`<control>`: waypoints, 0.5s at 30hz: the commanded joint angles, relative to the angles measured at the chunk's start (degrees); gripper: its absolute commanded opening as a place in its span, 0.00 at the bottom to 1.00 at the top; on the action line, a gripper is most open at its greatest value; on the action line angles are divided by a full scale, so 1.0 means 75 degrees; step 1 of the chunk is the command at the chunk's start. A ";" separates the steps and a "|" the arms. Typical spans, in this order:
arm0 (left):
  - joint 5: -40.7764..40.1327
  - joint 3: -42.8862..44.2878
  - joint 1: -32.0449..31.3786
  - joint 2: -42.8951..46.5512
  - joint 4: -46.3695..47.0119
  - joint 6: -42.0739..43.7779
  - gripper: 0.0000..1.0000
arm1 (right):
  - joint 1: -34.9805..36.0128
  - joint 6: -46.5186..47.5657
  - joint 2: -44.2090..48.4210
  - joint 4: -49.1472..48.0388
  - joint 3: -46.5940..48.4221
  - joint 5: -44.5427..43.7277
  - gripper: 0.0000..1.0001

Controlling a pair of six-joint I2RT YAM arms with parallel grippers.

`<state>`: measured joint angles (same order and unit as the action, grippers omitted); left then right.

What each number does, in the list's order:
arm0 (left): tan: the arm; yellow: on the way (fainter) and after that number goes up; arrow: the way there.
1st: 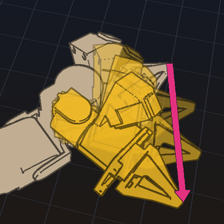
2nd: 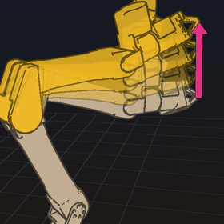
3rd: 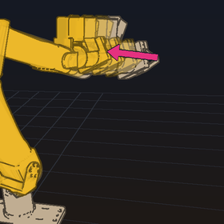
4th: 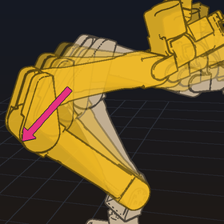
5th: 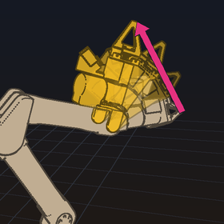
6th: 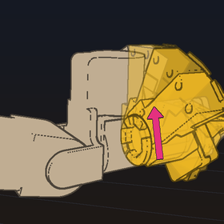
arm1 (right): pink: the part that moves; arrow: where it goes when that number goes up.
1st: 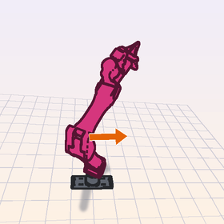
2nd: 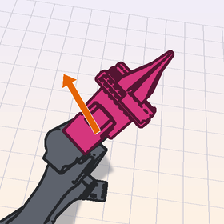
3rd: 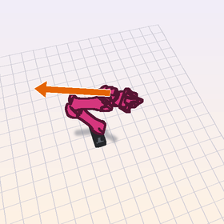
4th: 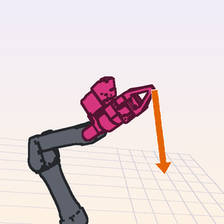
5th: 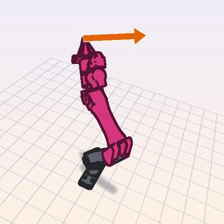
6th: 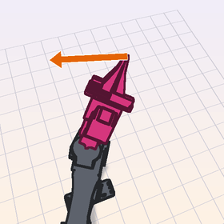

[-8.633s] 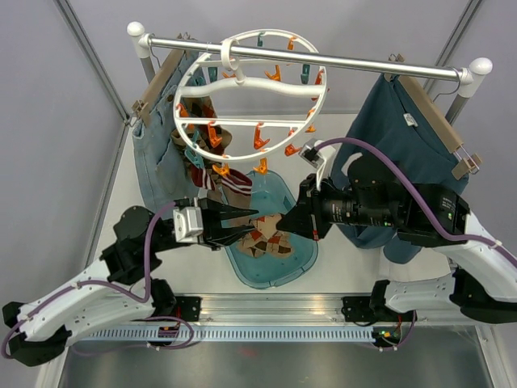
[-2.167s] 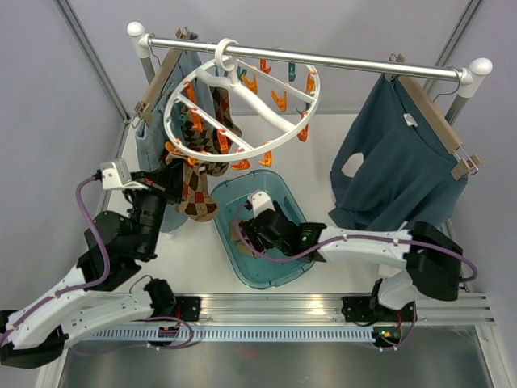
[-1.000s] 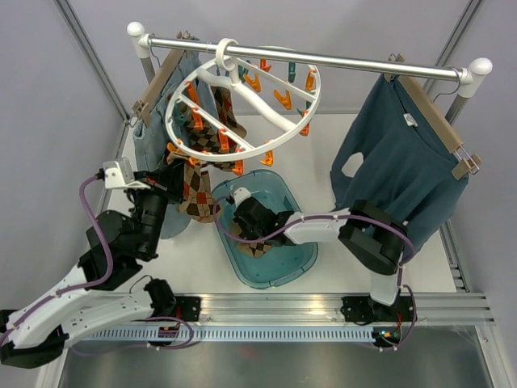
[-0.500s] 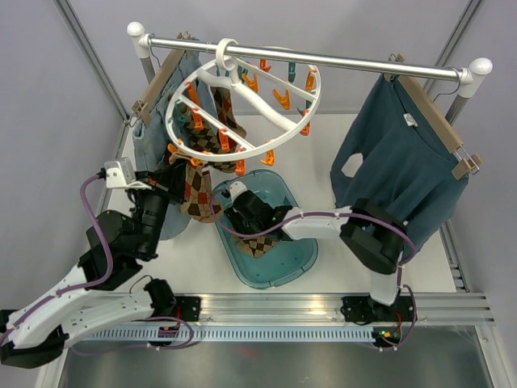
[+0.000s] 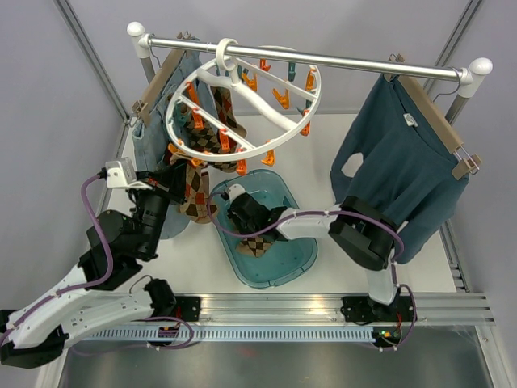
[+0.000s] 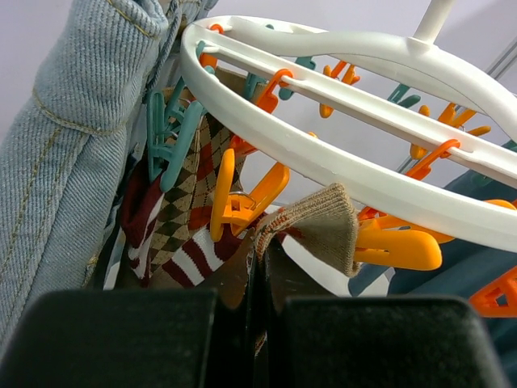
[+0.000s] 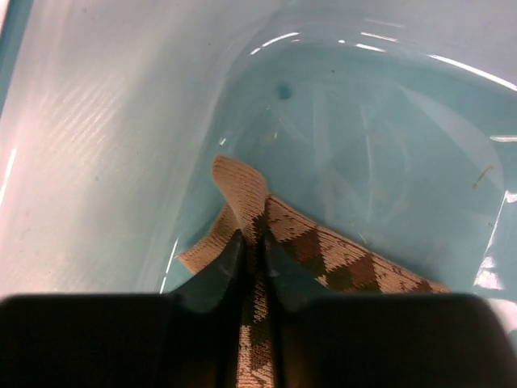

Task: Clip the socks to the hanger
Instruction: Pick up the sock from the bin.

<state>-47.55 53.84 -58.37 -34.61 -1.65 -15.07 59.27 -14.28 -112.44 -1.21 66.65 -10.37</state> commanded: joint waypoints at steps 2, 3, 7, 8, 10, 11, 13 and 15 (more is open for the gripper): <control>0.0176 0.0145 -0.0022 -0.0061 -0.0026 -0.0018 0.02 | -0.0004 -0.0275 0.0470 0.0056 -0.0262 -0.0409 0.15; 0.0199 0.0133 -0.0011 -0.0073 -0.0026 -0.0030 0.02 | -0.0004 -0.0310 0.0612 0.0079 -0.0320 -0.0503 0.13; 0.0340 0.0133 -0.0010 -0.0119 -0.0026 -0.0088 0.03 | 0.0008 -0.0439 0.1572 0.0138 -0.0694 -0.0960 0.10; 0.0444 0.0122 -0.0010 -0.0120 0.0009 -0.0088 0.03 | -0.0003 -0.0497 0.2038 0.0347 -0.0765 -0.1019 0.10; 0.0504 0.0110 -0.0010 -0.0143 0.0067 -0.0111 0.03 | -0.0004 -0.0545 0.2544 0.0431 -0.0964 -0.1055 0.09; 0.0597 0.0087 -0.0010 -0.0155 0.0091 -0.0112 0.03 | -0.0004 -0.0556 0.3011 0.0466 -0.1012 -0.1101 0.09; 0.0679 0.0051 -0.0010 -0.0155 0.0161 -0.0112 0.03 | -0.0004 -0.0638 0.3436 0.0629 -0.1129 -0.1078 0.09; 0.0832 -0.0019 -0.0010 -0.0143 0.0185 -0.0112 0.04 | -0.0004 -0.0755 0.3963 0.0782 -0.1176 -0.0985 0.09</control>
<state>-44.07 53.82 -58.37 -35.53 -1.63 -15.11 59.27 -17.74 -87.81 3.60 58.50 -16.78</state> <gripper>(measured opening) 0.034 0.106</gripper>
